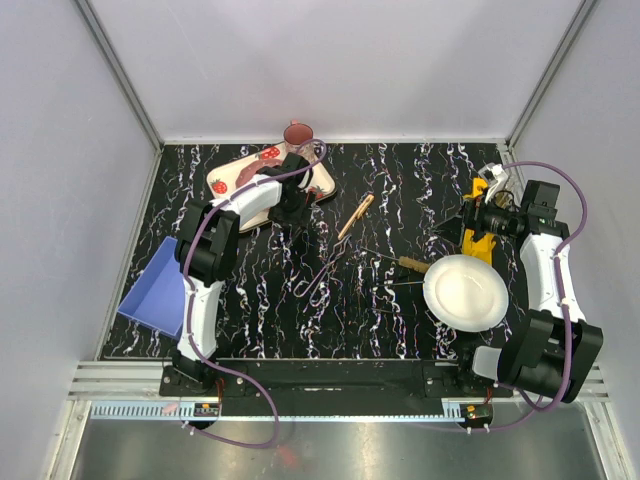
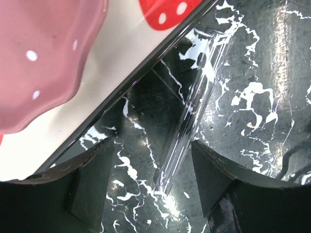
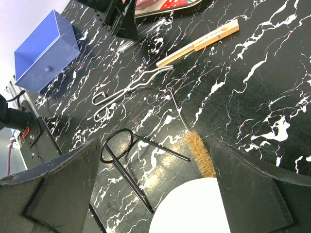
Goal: Organize the chemistry lab equipment
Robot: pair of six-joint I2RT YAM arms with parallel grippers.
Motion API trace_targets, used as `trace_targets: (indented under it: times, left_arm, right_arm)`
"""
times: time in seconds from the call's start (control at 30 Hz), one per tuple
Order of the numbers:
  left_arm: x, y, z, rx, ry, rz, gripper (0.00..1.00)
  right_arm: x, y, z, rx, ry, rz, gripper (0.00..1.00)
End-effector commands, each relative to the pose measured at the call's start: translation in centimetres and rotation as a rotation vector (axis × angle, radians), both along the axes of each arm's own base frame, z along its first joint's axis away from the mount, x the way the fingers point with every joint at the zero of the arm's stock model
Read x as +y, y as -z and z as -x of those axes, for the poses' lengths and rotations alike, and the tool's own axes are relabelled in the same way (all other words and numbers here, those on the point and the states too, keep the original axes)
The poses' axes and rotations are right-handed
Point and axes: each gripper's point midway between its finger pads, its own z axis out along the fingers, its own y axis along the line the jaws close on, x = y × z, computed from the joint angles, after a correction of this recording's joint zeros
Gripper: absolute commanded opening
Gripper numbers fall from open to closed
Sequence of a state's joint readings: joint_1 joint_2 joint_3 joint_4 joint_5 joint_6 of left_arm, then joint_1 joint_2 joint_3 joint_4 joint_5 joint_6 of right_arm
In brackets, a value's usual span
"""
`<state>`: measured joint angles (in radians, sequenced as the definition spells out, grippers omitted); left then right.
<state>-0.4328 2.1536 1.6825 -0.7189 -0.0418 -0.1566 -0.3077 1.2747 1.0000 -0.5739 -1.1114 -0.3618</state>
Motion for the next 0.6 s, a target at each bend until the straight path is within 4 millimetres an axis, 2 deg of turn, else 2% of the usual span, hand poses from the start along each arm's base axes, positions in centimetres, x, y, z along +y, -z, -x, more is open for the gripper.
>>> trace_targets:
  times: [0.0, 0.13, 0.3, 0.53, 0.57]
  left_arm:
    - [-1.4, 0.4, 0.1, 0.026, 0.043, 0.002, 0.67]
    - [-2.2, 1.1, 0.3, 0.031, 0.064, -0.008, 0.67]
    - [-3.1, 1.7, 0.4, 0.044, 0.073, -0.016, 0.60]
    - [-4.1, 1.7, 1.0, 0.052, 0.075, -0.007, 0.35]
    - [-4.2, 1.4, 0.9, 0.046, 0.065, 0.000, 0.25]
  right_arm:
    - [0.3, -0.6, 0.2, -0.027, -0.025, -0.003, 1.00]
    - [0.3, -0.6, 0.2, -0.029, -0.026, -0.004, 1.00]
    - [0.3, -0.7, 0.2, -0.033, -0.025, 0.001, 1.00]
    - [0.3, -0.7, 0.4, -0.039, -0.026, 0.010, 1.00]
    - [0.3, -0.7, 0.4, -0.041, -0.027, 0.011, 1.00]
